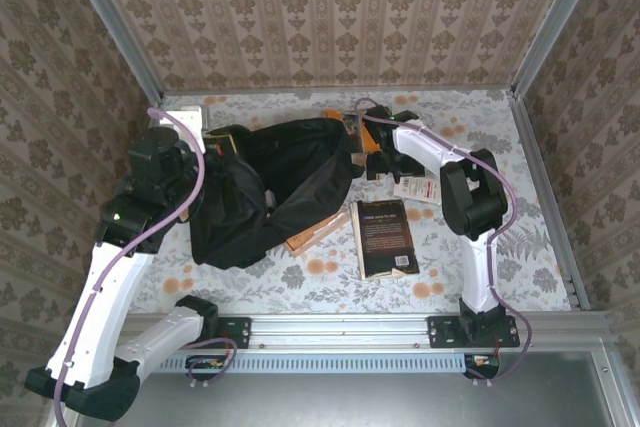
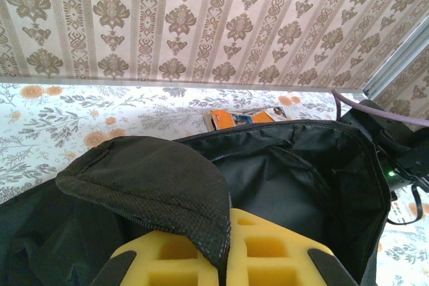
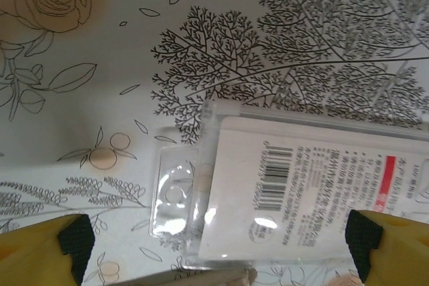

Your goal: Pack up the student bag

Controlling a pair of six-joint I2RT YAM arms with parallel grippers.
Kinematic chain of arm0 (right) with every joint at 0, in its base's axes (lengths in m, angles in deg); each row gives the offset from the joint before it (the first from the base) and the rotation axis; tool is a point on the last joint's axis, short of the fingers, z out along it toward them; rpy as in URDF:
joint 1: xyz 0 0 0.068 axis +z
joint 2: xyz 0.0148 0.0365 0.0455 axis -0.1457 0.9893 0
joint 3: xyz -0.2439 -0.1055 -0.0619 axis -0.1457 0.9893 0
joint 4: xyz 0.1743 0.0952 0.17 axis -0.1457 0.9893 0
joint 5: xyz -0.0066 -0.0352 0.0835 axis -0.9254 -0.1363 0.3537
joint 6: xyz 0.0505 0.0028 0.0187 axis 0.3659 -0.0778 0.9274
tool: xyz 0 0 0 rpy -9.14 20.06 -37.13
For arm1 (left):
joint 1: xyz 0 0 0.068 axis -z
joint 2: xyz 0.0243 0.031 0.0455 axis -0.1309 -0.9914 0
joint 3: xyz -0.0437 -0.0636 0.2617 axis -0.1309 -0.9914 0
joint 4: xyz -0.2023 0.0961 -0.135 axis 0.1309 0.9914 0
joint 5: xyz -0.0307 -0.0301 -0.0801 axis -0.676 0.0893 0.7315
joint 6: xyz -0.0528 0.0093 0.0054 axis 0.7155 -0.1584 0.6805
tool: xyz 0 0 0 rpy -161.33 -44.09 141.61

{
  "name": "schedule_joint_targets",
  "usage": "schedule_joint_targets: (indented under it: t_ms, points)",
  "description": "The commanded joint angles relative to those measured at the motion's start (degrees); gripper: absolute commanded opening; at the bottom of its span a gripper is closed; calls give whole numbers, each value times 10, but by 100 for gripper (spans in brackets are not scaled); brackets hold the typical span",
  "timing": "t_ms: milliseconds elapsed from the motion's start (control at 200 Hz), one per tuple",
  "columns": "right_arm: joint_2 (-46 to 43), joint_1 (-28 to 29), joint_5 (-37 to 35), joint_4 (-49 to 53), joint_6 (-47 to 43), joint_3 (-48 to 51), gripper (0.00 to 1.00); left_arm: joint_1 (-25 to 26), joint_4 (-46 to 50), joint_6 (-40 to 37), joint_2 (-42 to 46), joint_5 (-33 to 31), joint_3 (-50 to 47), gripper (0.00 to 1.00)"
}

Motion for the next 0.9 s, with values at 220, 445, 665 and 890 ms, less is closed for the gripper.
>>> schedule_joint_targets:
  t_ms: [220,445,665,890]
  points:
    - [53,-10,16,33,12,-16,91,-8,-33,-9,14,-10,4,0]
    - [44,-29,60,-8,23,34,76,-9,-32,-9,14,-9,3,0]
    - [23,-41,85,-35,30,62,63,-9,-33,-5,12,-6,4,0]
    - [8,-47,107,-56,36,81,48,-9,-30,-4,11,-3,10,0]
